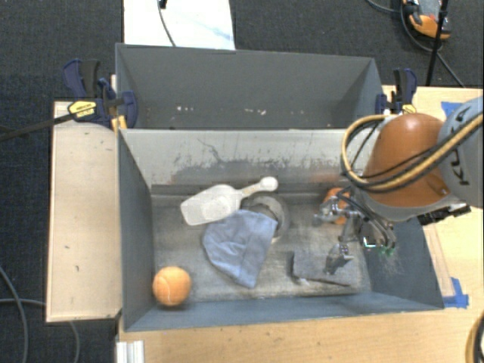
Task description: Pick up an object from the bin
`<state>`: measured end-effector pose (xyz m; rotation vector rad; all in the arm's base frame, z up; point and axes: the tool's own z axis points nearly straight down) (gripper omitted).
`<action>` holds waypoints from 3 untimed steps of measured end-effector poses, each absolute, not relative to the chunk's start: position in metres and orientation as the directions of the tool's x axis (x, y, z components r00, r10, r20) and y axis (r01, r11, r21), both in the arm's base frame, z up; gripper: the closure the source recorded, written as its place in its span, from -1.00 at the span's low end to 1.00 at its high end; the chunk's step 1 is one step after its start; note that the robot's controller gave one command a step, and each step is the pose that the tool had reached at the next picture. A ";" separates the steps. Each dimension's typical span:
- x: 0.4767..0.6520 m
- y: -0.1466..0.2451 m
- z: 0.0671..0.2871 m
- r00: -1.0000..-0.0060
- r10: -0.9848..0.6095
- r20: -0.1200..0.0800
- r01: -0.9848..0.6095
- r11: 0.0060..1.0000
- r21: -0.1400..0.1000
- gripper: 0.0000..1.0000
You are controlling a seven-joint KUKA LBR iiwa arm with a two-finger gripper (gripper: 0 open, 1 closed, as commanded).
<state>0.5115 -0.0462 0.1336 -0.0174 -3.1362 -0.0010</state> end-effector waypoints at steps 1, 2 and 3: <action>0.514 -0.046 0.138 -1.000 0.009 -0.003 0.009 1.000 0.000 -1.00; 0.493 -0.071 0.088 -0.975 0.222 -0.006 0.222 0.975 0.002 -1.00; 0.487 -0.079 0.071 -0.950 0.312 -0.004 0.312 0.950 0.002 -1.00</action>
Offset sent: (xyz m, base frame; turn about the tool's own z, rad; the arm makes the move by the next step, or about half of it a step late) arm -0.0277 -0.0339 -0.0636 0.2816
